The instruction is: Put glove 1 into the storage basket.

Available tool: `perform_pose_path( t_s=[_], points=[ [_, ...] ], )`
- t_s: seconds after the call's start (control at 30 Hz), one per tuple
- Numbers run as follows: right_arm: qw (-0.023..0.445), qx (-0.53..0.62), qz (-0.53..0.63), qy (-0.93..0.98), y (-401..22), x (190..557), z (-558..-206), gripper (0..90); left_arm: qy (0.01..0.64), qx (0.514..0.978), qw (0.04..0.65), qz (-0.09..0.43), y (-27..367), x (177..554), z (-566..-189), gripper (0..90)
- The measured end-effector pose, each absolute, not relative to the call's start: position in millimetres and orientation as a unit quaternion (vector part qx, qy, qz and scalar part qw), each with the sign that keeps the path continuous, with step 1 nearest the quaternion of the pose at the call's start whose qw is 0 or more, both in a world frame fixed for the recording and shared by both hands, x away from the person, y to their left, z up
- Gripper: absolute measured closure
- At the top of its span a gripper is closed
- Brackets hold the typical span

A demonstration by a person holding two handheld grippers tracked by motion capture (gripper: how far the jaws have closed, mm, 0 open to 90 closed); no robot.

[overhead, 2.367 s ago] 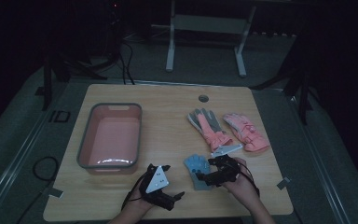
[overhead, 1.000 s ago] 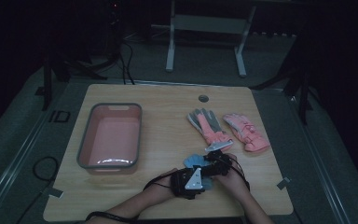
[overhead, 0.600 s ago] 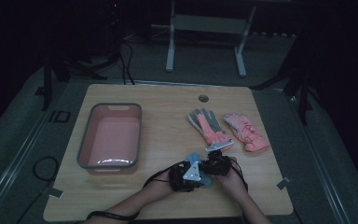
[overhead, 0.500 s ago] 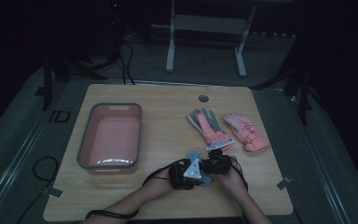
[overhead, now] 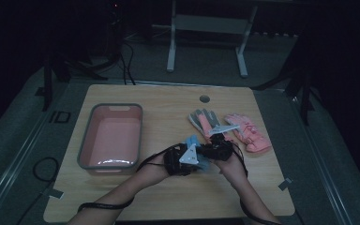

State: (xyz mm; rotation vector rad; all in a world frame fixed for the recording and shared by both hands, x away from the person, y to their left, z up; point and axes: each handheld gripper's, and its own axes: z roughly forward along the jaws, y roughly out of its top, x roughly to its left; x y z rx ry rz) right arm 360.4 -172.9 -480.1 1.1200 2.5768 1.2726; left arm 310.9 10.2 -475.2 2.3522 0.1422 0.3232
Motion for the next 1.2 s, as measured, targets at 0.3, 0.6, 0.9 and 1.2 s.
perform_pose_path(
  t_s=[0.3, 0.6, 0.9, 1.2],
  points=[
    [0.027, 0.351, 0.431, 0.831, -149, 375, -457, 79.8, 0.060, 0.919, 0.360, 0.152, 32, 320, -452, 78.2],
    [0.036, 0.327, 0.437, 0.837, -116, 389, -430, 79.8, 0.075, 0.915, 0.354, 0.179, 61, 326, -430, 78.3],
    [0.025, 0.309, 0.441, 0.842, -82, 398, -418, 79.8, 0.090, 0.916, 0.337, 0.197, 87, 326, -419, 78.3],
    [0.022, 0.281, 0.449, 0.848, -37, 405, -413, 79.7, 0.123, 0.912, 0.330, 0.210, 129, 323, -415, 78.3]
  ],
)
